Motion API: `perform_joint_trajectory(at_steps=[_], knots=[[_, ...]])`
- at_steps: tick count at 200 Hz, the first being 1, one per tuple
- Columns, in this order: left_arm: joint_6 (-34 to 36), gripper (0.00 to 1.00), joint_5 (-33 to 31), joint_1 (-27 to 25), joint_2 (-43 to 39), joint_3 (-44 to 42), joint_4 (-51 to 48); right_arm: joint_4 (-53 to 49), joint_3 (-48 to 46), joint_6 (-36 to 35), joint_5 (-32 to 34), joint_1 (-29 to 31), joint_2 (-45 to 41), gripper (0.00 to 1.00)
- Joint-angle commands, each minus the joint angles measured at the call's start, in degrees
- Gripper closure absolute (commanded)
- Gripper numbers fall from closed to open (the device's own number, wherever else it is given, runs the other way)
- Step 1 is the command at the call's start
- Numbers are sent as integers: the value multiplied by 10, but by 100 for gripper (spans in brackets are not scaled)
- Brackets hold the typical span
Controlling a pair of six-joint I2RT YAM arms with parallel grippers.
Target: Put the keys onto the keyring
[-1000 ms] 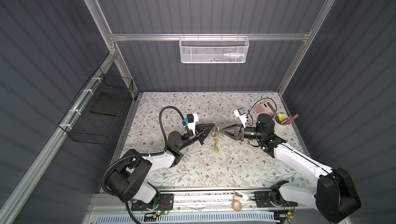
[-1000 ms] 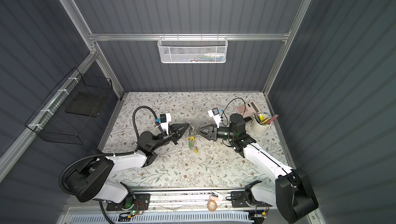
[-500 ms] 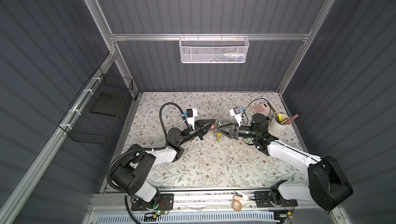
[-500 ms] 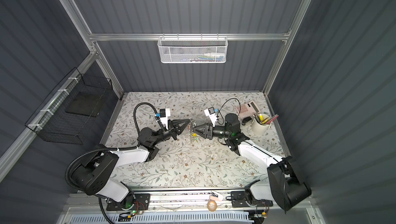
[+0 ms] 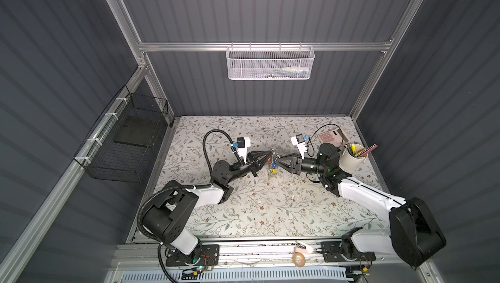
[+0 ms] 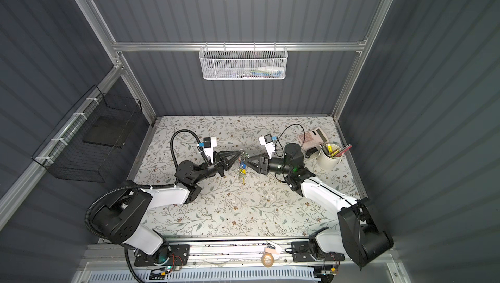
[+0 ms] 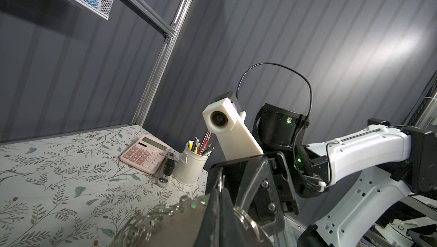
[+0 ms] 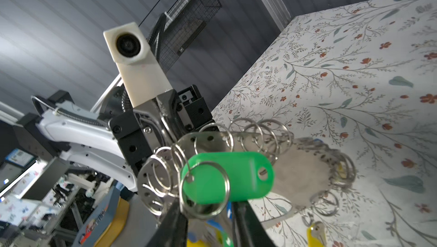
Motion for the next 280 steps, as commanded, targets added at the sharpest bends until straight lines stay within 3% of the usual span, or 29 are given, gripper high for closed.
perform_joint_trajectory(at_steps=[1, 70, 104, 125, 147, 226, 280], knots=[[-5, 100, 5, -1, -3, 18, 32, -20, -1, -25, 33, -1, -25, 72], [-5, 100, -9, 0, -14, 21, 23, -39, -10, -33, 36, -1, -36, 91], [-12, 100, -12, 0, -18, 26, 21, -57, -14, -40, 38, -1, -42, 94], [-16, 100, -12, -1, -20, 30, 22, -48, -23, -35, 16, -2, -45, 76], [-15, 100, -15, 0, -24, 31, 18, -56, -36, -40, 8, -2, -61, 67], [-22, 100, -4, -1, -24, 34, 22, -107, -9, -88, 9, -27, -105, 45], [-23, 100, -1, 0, -25, 32, 26, -108, 42, -103, -15, -27, -77, 42]])
